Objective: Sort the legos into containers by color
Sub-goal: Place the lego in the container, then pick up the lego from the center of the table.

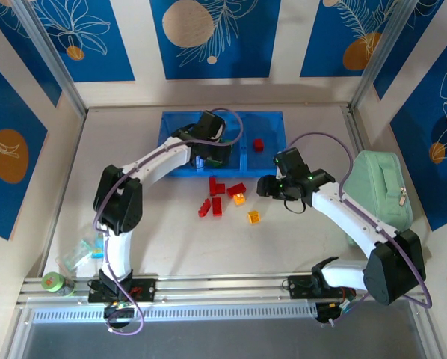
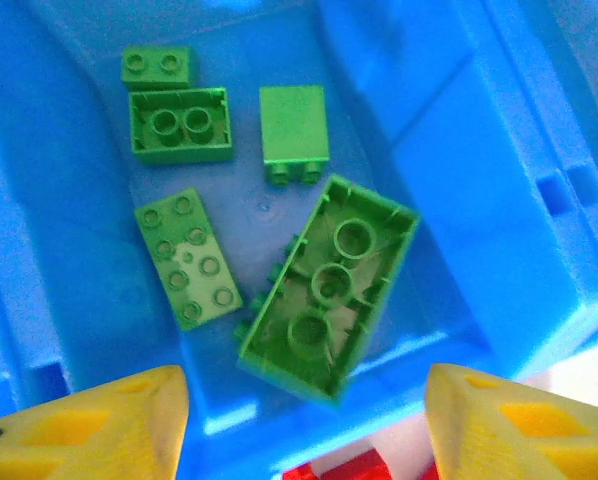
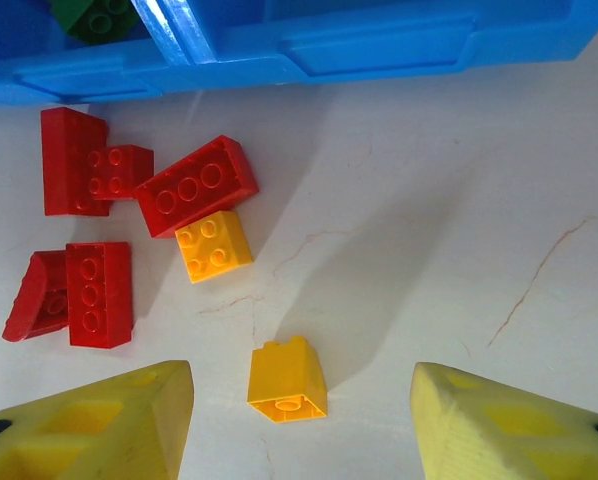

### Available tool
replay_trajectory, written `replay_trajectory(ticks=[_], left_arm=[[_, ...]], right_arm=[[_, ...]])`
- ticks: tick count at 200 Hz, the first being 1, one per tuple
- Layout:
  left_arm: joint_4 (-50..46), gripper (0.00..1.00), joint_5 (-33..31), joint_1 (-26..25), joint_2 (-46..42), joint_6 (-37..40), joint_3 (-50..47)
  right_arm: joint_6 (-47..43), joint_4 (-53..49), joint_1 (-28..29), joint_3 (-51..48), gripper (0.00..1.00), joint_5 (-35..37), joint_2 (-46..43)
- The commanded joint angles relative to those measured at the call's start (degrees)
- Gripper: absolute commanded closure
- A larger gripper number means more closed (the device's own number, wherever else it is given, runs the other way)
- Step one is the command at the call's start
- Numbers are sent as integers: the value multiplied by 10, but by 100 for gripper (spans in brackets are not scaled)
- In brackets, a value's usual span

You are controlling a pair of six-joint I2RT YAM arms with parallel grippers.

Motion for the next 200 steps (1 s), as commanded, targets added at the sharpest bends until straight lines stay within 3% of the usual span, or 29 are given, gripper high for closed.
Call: replay_trajectory(ticks=[1,58,102,134,200], left_arm=[[-36,33,-12,2,-29,8,-5],[38,33,3,-5,-189,-19,-247],[101,34,54,-9,-266,-57,-409],[117,34,89,-22,-265,-53,-443],[133,36,92,-53,-233,-52,-453]], right_arm=[[6,-15,-3,-11,40,2,-11],[7,7,-3,-11,40,-10,14],[13,23,6,-1,40,-17,42],[15,19,16,9,40,-13,55],[17,12,17,-2,40,-2,38]])
